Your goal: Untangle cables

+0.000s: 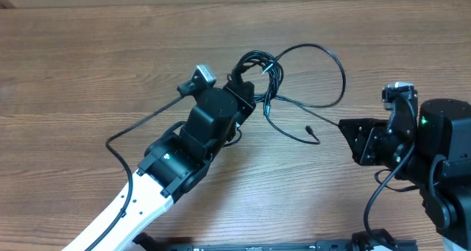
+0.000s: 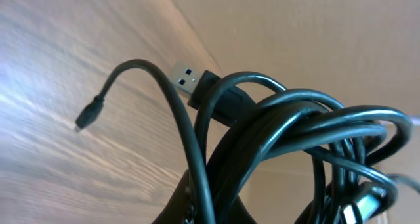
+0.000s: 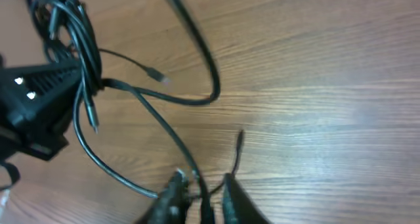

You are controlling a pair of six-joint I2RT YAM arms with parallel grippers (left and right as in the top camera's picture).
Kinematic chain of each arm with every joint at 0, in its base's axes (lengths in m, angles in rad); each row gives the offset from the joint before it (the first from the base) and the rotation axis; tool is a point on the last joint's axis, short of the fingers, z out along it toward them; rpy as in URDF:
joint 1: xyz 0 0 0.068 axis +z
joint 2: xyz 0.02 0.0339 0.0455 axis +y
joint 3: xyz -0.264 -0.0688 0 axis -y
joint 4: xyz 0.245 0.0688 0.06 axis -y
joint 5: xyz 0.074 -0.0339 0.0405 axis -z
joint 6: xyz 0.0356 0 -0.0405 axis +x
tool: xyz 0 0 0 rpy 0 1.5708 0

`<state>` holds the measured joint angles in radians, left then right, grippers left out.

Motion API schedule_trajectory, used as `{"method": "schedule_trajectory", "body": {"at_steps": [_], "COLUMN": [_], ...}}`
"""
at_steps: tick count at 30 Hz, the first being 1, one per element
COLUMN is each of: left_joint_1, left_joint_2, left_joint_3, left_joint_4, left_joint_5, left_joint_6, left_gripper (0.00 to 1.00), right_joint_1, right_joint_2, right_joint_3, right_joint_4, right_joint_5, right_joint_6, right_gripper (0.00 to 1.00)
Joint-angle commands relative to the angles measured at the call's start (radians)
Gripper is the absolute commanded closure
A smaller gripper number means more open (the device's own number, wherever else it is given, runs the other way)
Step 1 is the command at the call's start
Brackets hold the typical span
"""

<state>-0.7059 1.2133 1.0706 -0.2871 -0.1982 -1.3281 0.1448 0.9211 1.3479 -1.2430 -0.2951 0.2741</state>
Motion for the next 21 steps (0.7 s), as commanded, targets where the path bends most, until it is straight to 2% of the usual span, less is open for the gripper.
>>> {"method": "schedule_trajectory", "body": {"at_steps": [1, 3, 4, 5, 12, 19, 21], "left_joint_1": [0.007, 0.005, 0.005, 0.005, 0.005, 0.005, 0.005], "left_joint_2": [-0.005, -0.005, -0.005, -0.005, -0.005, -0.004, -0.004], "left_joint_3": [0.013, 0.013, 0.013, 0.013, 0.013, 0.013, 0.013], "left_joint_4": [0.007, 0.01, 0.016, 0.021, 0.098, 0.111, 0.117], "left_joint_5": [-0.045, -0.044, -0.033, -0.016, 0.237, 0.42, 0.467], "left_joint_6": [0.265, 0.386, 0.482, 0.542, 1.023, 1.22, 1.248], "left_gripper": [0.96, 0.96, 0.96, 0.96, 0.96, 0.96, 0.96], "right_joint_1": [-0.002, -0.002, -0.002, -0.002, -0.002, -0.002, -0.002], "right_joint_2": [-0.012, -0.011, -0.01, -0.01, -0.01, -0.01, -0.01], "right_joint_3": [0.0, 0.0, 0.0, 0.0, 0.0, 0.0, 0.0], "right_joint_4": [0.004, 0.004, 0.005, 0.005, 0.004, 0.003, 0.005], "right_joint_5": [0.033, 0.033, 0.031, 0.024, -0.146, -0.308, -0.312], "right_joint_6": [0.034, 0.033, 0.019, -0.008, -0.285, -0.465, -0.468], "right_gripper": [0.72, 0.64, 0.46, 0.39, 0.37, 0.36, 0.36]}}
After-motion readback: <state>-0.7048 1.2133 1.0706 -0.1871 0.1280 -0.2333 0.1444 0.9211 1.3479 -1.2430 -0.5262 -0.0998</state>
